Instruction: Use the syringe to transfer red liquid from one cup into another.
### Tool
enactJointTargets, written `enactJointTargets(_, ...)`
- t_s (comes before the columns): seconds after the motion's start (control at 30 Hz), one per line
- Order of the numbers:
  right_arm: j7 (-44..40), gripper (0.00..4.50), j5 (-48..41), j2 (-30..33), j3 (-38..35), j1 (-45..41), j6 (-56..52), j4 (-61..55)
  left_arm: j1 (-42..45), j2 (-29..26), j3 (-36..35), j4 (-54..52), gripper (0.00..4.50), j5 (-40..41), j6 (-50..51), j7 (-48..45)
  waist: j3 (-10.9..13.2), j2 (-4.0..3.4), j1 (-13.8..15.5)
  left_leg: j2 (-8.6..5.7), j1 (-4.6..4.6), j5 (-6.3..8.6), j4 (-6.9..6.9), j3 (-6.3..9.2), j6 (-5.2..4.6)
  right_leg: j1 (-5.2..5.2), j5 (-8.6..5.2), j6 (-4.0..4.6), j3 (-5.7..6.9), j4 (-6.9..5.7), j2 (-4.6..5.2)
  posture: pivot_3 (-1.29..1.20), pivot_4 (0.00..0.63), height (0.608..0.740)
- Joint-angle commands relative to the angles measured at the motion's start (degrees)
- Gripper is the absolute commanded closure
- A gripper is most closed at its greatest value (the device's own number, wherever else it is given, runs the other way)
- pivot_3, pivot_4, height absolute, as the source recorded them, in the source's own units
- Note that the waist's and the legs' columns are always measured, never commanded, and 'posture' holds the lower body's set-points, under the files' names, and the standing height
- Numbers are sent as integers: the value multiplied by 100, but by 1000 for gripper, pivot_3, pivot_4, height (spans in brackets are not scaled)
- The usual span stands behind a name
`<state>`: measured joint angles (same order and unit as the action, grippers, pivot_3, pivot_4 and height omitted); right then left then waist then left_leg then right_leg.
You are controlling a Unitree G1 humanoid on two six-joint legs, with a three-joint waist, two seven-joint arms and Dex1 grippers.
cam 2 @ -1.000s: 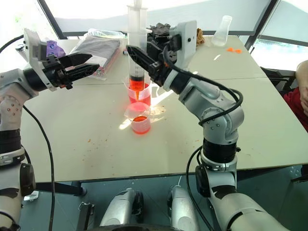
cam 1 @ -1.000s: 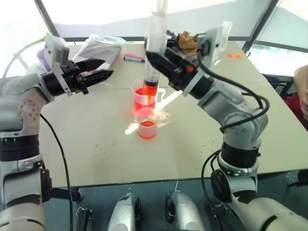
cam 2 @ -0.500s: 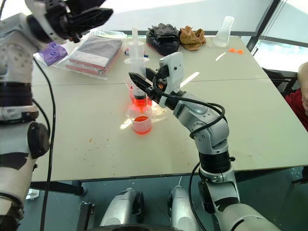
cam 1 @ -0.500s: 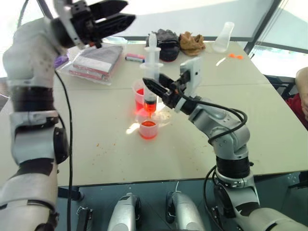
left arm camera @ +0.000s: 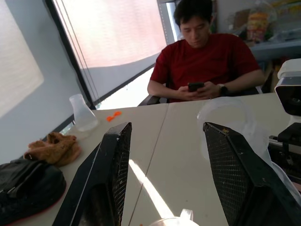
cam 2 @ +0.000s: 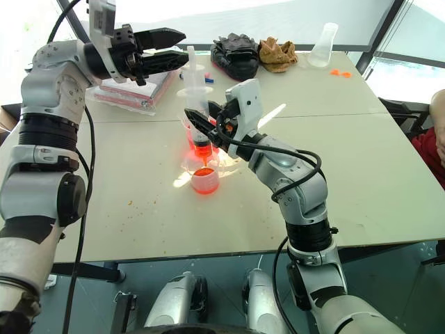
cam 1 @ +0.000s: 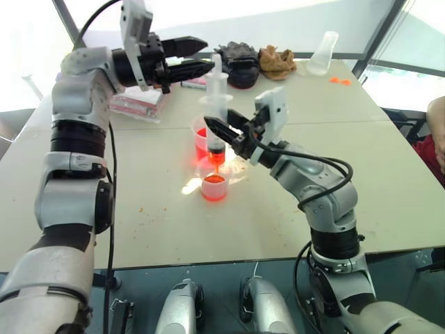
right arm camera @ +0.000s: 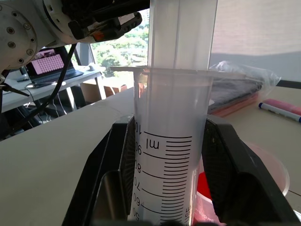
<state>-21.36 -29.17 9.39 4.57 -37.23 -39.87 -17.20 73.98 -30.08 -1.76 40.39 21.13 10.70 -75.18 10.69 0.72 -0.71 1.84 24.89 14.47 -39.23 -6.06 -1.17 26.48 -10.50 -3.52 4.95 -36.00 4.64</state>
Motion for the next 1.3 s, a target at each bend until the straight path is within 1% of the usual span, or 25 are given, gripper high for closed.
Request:
enactJointTargets(0.03, -176, 3007, 154, 52, 138, -46, 316, -204, 198, 102, 119, -102, 1953, -114, -94, -202, 0, 0, 1, 0, 0, 0, 0, 0, 0, 0, 0, 0, 0, 0, 0, 0, 150, 740)
enactJointTargets(0.13, -233, 3007, 249, 76, 181, -26, 390, -164, 181, 171, 163, -189, 1953, -108, -20, -378, 0, 0, -9, -1, 0, 0, 0, 0, 0, 1, 0, 0, 0, 0, 0, 0, 150, 740)
enactJointTargets(0.2, -247, 3007, 281, 64, 158, -31, 403, -139, 103, 169, 237, -322, 2508, -99, 57, -589, 0, 0, -22, -1, 0, 0, 0, 0, 0, 2, 0, 0, 0, -1, -2, 0, 150, 740)
enactJointTargets(0.37, -248, 3007, 274, 32, 34, -90, 358, -157, -80, 182, 303, -646, 3738, -96, 248, -732, 0, 0, -18, 0, 0, 0, 0, 1, 0, 2, 0, 0, 0, -1, -3, 0, 150, 740)
enactJointTargets(0.43, -246, 3007, 266, 23, 4, -121, 352, -154, -185, 164, 370, -761, 4355, -149, 285, -775, 0, 0, -18, 1, 0, 0, 0, 1, 0, 1, 0, 0, 0, -1, -2, 0, 150, 740)
enactJointTargets(0.47, -242, 3007, 256, 21, -13, -134, 339, -166, -235, 159, 396, -820, 4448, -172, 303, -775, 0, 0, -18, 2, 0, 0, 0, 1, 0, 1, 0, 0, 0, -1, -2, 0, 150, 740)
enactJointTargets(0.7, -255, 3007, 92, 60, -183, -369, 188, -264, -634, 112, 523, -1183, 4448, -275, 484, -775, 0, 0, -13, 3, 0, 0, 0, 3, 0, 1, 0, 0, 0, -1, -2, 0, 150, 740)
enactJointTargets(1.0, -343, 3007, -179, 300, -363, -630, -58, -454, -677, 179, 431, -1255, 4448, -233, 582, -557, 0, 0, -8, 2, 0, 0, 0, 4, -1, 1, 0, 0, 0, -1, -1, 0, 150, 740)
enactJointTargets(1.13, -253, 3007, -396, 348, -561, -753, -240, -519, -795, 177, 440, -1378, 4448, -202, 667, -558, 0, 0, -9, 2, 0, 0, 0, 3, 0, 1, 0, 0, 0, -1, -1, 0, 150, 740)
enactJointTargets(1.3, -107, 3007, -581, 318, -631, -851, -419, -647, -1030, 189, 508, -1602, 4448, -190, 797, -546, 0, 0, -10, 3, 0, 0, 0, 4, 0, 1, 0, 0, 0, -1, -1, 0, 150, 740)
